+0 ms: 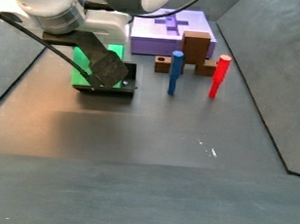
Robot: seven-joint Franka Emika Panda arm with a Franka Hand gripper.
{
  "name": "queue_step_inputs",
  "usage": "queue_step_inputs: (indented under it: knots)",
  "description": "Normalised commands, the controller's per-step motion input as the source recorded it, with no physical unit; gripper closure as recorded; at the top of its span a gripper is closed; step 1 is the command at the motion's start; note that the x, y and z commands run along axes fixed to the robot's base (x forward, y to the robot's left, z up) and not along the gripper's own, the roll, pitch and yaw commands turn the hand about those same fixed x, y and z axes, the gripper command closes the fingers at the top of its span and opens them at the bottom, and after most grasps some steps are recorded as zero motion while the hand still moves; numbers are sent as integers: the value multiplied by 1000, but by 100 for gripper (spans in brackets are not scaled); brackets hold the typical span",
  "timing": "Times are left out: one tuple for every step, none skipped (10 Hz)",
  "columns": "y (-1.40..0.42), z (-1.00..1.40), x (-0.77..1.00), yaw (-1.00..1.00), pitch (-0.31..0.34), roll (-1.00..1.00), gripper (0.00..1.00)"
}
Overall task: Pick up the green object. Move up. Place the green object on the fixture. Regrasp the green object. Move to above the board. Insert the green object.
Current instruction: Place the green object on the fixture, then regrasp the green object.
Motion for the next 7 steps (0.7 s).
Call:
queue_step_inputs:
  knots:
    - [114, -151, -440, -57, 0, 191, 100]
    - [0, -97, -169, 0, 0, 0, 100]
    - [0, -80, -91, 0, -9, 0, 100]
    - [0, 0, 0, 0, 0, 0, 100]
    - [0, 0, 0, 0, 0, 0, 0]
    - [0, 1000, 0, 60, 0, 520, 0]
    - [17, 1000, -106, 63, 0, 600, 0]
